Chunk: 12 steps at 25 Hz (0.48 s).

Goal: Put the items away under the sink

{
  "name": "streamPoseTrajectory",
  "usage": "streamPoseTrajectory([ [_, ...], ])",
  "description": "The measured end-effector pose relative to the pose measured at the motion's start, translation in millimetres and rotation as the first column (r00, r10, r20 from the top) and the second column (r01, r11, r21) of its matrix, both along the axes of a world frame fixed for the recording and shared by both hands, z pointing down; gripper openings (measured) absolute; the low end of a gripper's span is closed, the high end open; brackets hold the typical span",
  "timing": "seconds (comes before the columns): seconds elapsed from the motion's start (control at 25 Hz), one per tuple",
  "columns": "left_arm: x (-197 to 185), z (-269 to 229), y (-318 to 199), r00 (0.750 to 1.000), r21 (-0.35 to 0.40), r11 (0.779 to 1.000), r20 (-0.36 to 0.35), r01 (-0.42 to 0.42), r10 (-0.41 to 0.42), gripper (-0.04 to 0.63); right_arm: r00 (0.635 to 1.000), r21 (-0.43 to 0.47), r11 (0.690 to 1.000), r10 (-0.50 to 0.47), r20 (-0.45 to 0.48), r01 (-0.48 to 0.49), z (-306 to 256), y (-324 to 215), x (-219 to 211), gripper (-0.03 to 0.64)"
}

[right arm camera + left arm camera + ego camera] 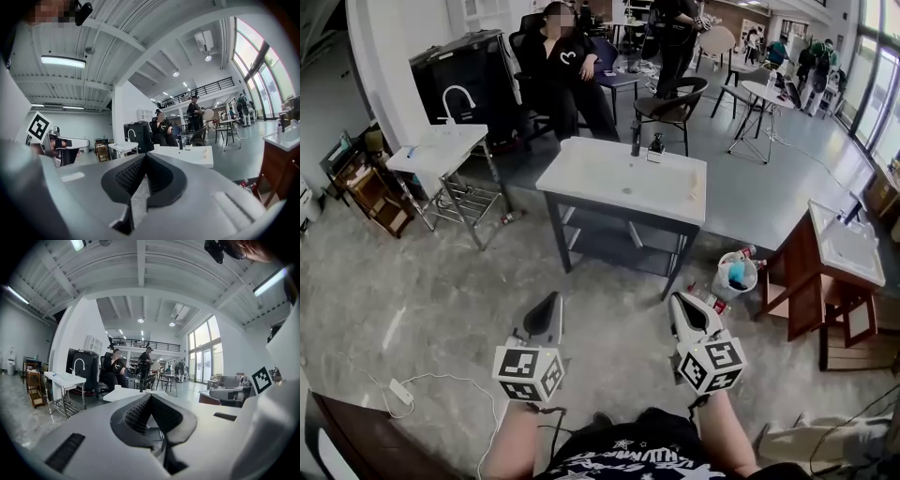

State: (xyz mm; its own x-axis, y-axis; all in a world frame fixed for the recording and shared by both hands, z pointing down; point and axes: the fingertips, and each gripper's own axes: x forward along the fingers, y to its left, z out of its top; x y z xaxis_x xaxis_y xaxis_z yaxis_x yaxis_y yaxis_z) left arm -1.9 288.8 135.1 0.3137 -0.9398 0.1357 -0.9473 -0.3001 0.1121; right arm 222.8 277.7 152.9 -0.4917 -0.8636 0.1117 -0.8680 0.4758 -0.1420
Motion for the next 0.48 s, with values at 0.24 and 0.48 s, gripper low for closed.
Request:
streamPoseTrajectory([
  [0.24,-4,10,-6,1.000,-0.019,1.000,-0.001,-0.011,0.011,0.009,1.000,-0.018,1.000,0.021,-0.017,-0.021,8,1,1,0.002],
  [0.48,1,18,-19,1.000,-0.018,1.000,0.000,-0.007,0.007,0.009,0.997,0.018,0.999,0.043,0.066,-0.044,8,-18,11,0.002],
])
